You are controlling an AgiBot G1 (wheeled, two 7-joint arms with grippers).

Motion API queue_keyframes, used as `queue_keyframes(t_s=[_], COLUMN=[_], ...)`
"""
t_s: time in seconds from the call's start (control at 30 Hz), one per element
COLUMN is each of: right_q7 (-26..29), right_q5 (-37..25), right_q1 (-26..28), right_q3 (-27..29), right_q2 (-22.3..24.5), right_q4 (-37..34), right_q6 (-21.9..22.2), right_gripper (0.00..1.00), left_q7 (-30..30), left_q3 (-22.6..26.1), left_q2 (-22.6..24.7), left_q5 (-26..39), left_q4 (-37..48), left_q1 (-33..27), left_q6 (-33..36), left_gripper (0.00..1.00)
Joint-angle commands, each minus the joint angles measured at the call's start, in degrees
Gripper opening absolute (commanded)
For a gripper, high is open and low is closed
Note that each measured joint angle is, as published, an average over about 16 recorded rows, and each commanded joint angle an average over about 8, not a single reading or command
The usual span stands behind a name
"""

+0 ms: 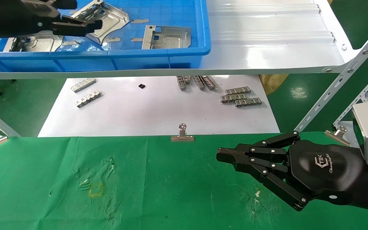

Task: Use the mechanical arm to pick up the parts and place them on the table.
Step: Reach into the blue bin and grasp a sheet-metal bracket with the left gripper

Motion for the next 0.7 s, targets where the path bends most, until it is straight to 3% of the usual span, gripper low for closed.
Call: queue_keyframes(t_s=[0.03,0.7], right_q7=[0.0,0.0], right_q5=[0.0,0.0], right_q1=[0.0,0.0], right_q3=[0.0,0.0], right_q2=[0.0,0.0], right_q4=[0.0,0.0], right_q6=[0.0,0.0], right_gripper=[0.00,0.00], left_q7=[1.2,4.8], left_q3=[0.0,1.2], left_q2=[0.0,2.3], left_q5=[0.1,2.2], left_q4=[1.7,8.4], left_q1=[-0.5,-2.7], left_q6=[-0.7,-6.4], left_gripper=[0.00,0.00])
